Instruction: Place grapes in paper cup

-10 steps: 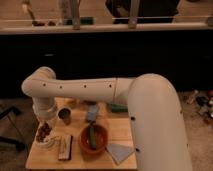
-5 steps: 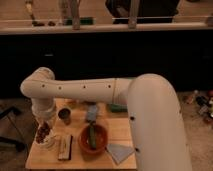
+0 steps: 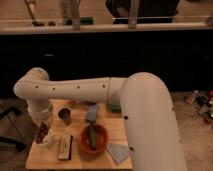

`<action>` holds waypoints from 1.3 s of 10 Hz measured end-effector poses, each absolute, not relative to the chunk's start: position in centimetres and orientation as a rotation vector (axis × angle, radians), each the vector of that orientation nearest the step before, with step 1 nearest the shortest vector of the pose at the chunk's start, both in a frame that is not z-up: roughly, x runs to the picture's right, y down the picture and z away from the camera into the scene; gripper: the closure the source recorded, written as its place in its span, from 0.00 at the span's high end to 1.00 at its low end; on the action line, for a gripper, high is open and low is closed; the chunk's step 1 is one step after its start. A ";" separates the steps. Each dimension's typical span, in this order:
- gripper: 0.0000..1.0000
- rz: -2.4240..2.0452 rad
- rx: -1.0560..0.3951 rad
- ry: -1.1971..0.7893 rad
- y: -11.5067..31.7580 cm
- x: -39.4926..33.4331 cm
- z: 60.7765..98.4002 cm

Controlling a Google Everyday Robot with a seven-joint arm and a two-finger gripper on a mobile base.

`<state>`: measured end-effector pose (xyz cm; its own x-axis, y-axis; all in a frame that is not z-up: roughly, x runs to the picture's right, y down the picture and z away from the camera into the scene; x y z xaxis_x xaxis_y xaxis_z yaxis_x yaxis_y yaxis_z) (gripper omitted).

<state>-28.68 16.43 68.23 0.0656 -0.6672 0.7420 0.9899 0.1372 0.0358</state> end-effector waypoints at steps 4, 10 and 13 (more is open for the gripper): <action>0.02 -1.355 -0.565 -0.704 16.3 -28.7 69.0; 0.45 -1.335 -0.561 -0.705 16.2 -28.8 69.5; 0.73 -1.335 -0.560 -0.703 16.2 -28.7 69.3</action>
<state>-28.67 16.19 69.33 0.0876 -0.6711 0.7362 0.9867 0.1599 0.0283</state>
